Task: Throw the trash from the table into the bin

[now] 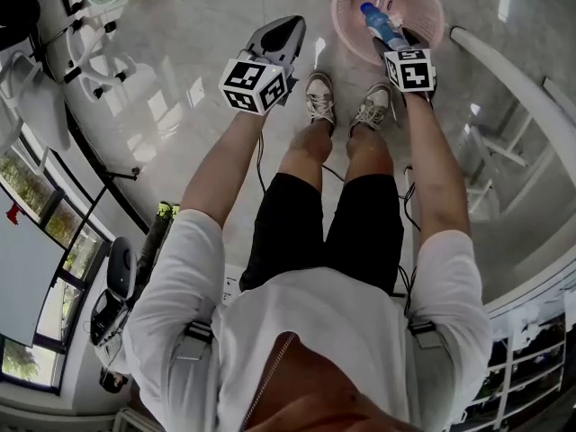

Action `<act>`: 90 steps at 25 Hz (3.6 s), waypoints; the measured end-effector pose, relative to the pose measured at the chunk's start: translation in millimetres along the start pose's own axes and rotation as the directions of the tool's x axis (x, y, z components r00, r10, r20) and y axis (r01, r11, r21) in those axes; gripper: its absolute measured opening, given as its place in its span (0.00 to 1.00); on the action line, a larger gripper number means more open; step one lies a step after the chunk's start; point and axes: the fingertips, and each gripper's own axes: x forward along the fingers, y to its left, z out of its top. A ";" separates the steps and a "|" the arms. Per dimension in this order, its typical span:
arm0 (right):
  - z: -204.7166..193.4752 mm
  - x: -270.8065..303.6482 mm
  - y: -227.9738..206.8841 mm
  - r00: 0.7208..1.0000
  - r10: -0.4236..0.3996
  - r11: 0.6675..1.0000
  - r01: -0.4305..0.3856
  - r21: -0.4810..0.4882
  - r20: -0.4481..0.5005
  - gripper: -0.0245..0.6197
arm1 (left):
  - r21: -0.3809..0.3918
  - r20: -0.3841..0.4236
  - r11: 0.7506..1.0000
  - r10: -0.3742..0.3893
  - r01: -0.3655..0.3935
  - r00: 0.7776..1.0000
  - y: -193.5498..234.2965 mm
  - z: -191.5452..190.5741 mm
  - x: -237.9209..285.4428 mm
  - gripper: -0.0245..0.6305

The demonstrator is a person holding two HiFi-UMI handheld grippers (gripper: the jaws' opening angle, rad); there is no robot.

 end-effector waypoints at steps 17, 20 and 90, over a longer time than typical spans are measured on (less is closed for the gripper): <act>86.7 -158.3 37.1 0.979 -0.048 0.999 0.044 0.029 0.200 0.50 | 0.054 0.050 0.997 -0.052 0.050 0.997 -56.0 107.3 -52.1 0.05; 115.5 -203.3 50.9 0.963 -0.068 0.997 0.057 0.049 0.259 0.41 | 0.076 0.067 0.995 -0.067 0.062 0.996 -65.4 141.3 -72.5 0.05; -212.3 -912.4 -29.7 0.152 -0.976 0.205 0.410 0.889 0.155 0.05 | 0.535 -0.235 0.346 -0.815 0.771 0.529 -733.2 308.8 -133.4 0.05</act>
